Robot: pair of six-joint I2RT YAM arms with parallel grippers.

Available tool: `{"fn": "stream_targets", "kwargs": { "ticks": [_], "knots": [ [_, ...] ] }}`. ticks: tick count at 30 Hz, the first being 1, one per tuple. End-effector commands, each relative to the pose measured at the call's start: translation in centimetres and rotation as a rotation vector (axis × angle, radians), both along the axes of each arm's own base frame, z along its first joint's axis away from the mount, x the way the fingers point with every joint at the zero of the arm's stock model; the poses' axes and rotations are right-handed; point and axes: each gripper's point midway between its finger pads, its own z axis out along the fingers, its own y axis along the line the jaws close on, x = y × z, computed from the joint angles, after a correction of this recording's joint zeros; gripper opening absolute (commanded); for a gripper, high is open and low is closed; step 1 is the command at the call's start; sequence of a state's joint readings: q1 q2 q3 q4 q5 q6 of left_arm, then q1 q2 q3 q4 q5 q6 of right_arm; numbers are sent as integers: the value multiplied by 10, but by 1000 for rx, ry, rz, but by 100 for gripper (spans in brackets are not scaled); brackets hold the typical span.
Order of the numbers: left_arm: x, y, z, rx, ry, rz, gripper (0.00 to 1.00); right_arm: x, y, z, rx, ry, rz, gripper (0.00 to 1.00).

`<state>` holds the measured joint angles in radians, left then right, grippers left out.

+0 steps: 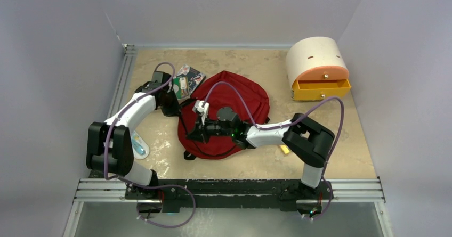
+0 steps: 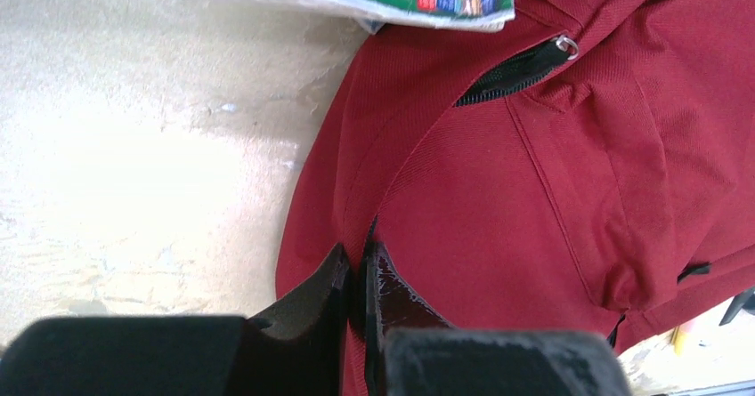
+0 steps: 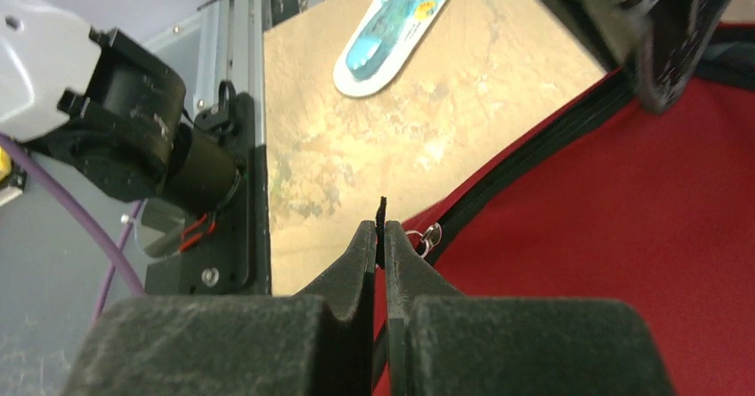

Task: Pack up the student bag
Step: Unzip the student bag at the center of the board.

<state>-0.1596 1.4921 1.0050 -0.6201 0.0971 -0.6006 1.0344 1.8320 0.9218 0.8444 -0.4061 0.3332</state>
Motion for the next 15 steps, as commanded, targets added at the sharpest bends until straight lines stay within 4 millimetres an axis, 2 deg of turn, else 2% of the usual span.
{"fn": "stream_targets", "kwargs": {
  "ticks": [1, 5, 15],
  "knots": [
    [47, 13, 21, 50, -133, 17, 0, -28, -17, 4, -43, -40, 121, 0],
    [58, 15, 17, 60, -127, 18, 0, -36, -35, -8, -122, -47, 135, 0],
    [68, 27, 11, 66, -126, 39, 0, -57, -82, -20, -248, -68, 164, 0]
  ]
}}
